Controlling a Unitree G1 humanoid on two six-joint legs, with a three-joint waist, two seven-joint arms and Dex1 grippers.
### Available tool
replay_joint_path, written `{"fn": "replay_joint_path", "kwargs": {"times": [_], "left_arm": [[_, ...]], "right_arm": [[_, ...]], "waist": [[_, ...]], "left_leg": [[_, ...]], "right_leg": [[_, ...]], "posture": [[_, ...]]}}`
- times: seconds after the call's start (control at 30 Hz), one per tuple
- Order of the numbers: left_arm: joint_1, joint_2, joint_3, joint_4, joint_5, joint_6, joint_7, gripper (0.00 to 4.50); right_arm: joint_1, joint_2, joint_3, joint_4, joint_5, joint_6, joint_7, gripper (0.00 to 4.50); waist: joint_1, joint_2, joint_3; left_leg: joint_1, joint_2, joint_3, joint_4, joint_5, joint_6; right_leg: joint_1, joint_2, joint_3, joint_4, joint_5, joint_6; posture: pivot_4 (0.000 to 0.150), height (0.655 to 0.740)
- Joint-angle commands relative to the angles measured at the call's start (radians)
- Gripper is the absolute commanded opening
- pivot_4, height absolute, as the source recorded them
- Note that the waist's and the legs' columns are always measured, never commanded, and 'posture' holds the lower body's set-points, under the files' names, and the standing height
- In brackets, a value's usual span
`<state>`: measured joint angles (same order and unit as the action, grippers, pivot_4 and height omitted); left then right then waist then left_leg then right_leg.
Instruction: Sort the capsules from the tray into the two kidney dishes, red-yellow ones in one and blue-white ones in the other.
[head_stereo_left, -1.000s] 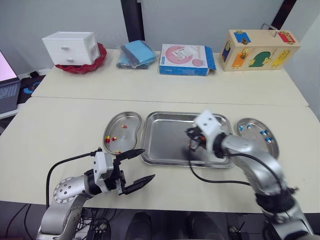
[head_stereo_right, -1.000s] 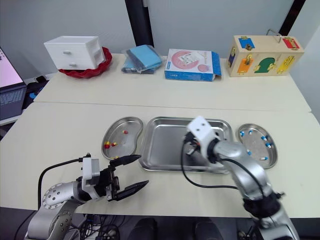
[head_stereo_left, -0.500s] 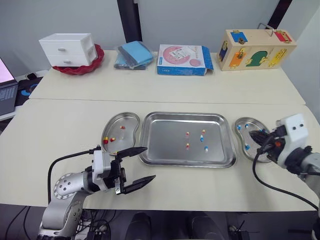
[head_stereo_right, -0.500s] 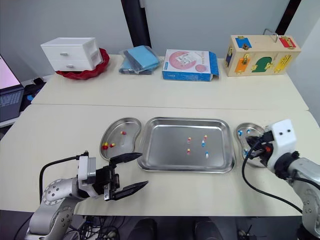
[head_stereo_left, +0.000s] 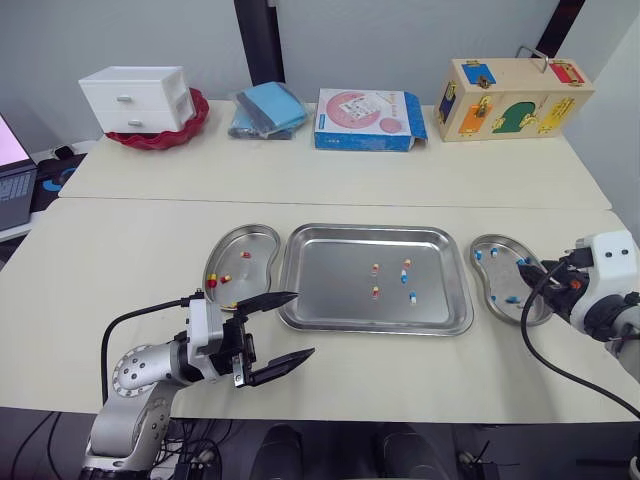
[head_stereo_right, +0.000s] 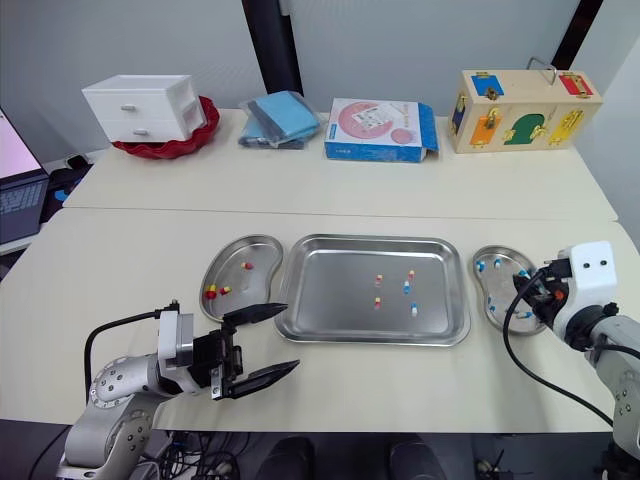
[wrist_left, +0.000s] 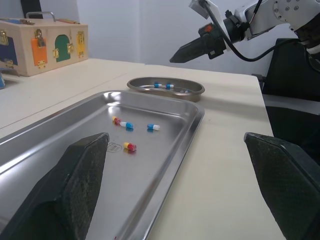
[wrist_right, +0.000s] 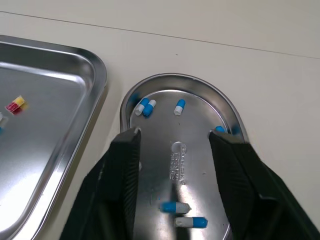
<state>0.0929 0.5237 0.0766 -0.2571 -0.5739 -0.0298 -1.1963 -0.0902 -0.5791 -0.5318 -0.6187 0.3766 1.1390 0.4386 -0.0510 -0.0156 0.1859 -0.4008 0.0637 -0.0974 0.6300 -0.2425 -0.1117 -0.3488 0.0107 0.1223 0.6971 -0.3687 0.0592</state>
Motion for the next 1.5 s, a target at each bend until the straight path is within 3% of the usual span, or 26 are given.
{"fn": "replay_joint_path", "kwargs": {"times": [0.03,0.13,0.3,0.57,0.8,1.0,1.3,1.5], "left_arm": [[-0.001,-0.006,0.011,-0.013,-0.015,-0.019,0.006,4.50],[0.007,-0.006,0.035,-0.038,-0.013,0.006,0.066,4.50],[0.045,0.045,0.100,-0.115,-0.002,0.141,0.225,4.50],[0.185,0.180,0.331,-0.069,0.017,0.341,0.371,4.50],[0.288,0.249,0.456,0.108,0.072,0.293,0.296,4.50],[0.346,0.232,0.492,0.202,0.097,0.243,0.266,4.50],[0.369,0.232,0.494,0.157,0.095,0.227,0.246,4.50],[0.328,0.269,0.412,-0.013,0.078,0.236,0.172,4.50]], "right_arm": [[0.007,-0.024,-0.035,-0.014,0.012,-0.043,0.002,3.33],[0.066,-0.041,-0.028,-0.035,0.008,-0.129,0.045,4.15],[0.255,-0.051,-0.002,-0.065,-0.029,-0.467,0.192,4.15],[0.499,-0.093,-0.025,-0.032,-0.021,-0.742,0.426,4.15],[0.637,-0.115,-0.084,0.074,0.000,-0.824,0.533,4.15],[0.688,-0.101,-0.062,0.133,-0.009,-0.920,0.563,4.34],[0.669,-0.122,-0.032,0.148,-0.008,-0.952,0.562,4.34],[0.650,-0.129,0.004,0.085,0.012,-0.935,0.559,4.34]], "waist": [[0.000,0.000,0.000],[0.001,0.000,0.000],[0.003,0.000,0.000],[0.000,0.000,0.000],[0.002,-0.001,0.001],[0.001,-0.002,0.001],[0.002,-0.002,0.001],[0.006,-0.002,0.000]], "left_leg": [[0.000,0.000,0.000,0.000,0.000,0.000],[0.000,0.000,0.000,0.000,0.000,0.000],[0.000,0.000,0.000,0.000,0.000,0.000],[0.002,0.000,-0.001,0.000,0.000,0.000],[0.004,0.000,-0.001,0.000,0.000,0.000],[0.004,0.000,0.000,0.000,0.000,0.000],[0.004,0.001,0.000,0.000,0.000,0.000],[0.004,0.000,0.000,0.000,0.000,0.000]], "right_leg": [[0.000,0.000,0.000,0.000,0.000,0.000],[0.000,0.000,0.000,0.000,0.000,0.000],[0.000,0.000,0.000,-0.001,0.000,0.000],[0.003,0.000,-0.001,-0.001,0.000,0.000],[0.005,0.000,-0.001,-0.002,0.000,0.000],[0.005,0.000,-0.001,-0.003,-0.001,0.000],[0.006,0.000,-0.001,-0.003,-0.001,0.000],[0.006,0.000,-0.001,-0.003,-0.001,0.000]], "posture": [[0.150,0.7302],[0.150,0.7302],[0.150,0.7302],[0.150,0.7302],[0.150,0.7302],[0.150,0.7302],[0.150,0.7302],[0.150,0.7302]]}}
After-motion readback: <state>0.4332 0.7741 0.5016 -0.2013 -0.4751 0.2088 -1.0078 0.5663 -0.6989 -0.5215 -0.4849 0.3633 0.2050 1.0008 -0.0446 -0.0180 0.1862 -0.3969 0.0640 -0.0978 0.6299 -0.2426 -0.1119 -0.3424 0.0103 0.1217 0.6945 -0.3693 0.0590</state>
